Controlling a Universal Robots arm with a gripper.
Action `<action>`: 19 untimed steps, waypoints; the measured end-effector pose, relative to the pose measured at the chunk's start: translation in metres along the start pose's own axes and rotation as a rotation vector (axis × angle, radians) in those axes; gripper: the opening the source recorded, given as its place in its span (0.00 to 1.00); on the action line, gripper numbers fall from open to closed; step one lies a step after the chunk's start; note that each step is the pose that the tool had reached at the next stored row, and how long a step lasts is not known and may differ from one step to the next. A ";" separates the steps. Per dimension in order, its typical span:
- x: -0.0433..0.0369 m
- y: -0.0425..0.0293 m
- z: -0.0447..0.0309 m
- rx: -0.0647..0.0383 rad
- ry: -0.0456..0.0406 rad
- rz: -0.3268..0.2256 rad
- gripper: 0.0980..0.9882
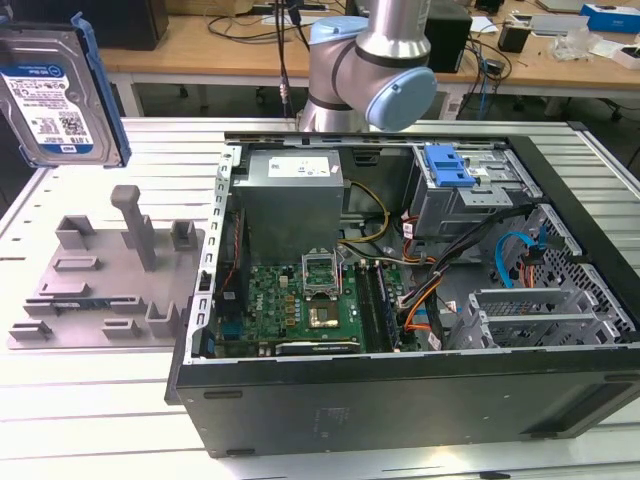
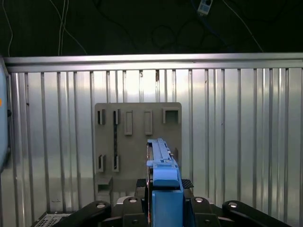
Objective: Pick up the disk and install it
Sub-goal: 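Pick up the disk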
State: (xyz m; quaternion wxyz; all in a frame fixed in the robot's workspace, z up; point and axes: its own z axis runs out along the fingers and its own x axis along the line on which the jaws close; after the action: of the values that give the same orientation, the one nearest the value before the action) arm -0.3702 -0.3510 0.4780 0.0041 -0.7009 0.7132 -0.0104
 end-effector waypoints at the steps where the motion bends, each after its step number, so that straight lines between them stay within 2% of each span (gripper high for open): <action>1: 0.0011 -0.0019 0.0001 0.000 0.0000 0.000 0.30; 8: 0.0081 -0.0198 0.0003 0.000 0.0000 0.000 0.30; 13: 0.0145 -0.0452 0.0002 0.000 0.0000 0.000 0.30; 19: 0.0187 -0.0638 0.0003 0.000 -0.0001 0.000 0.30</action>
State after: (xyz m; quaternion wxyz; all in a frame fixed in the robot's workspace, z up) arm -0.3067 -0.3708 0.4792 0.0041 -0.7008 0.7133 -0.0104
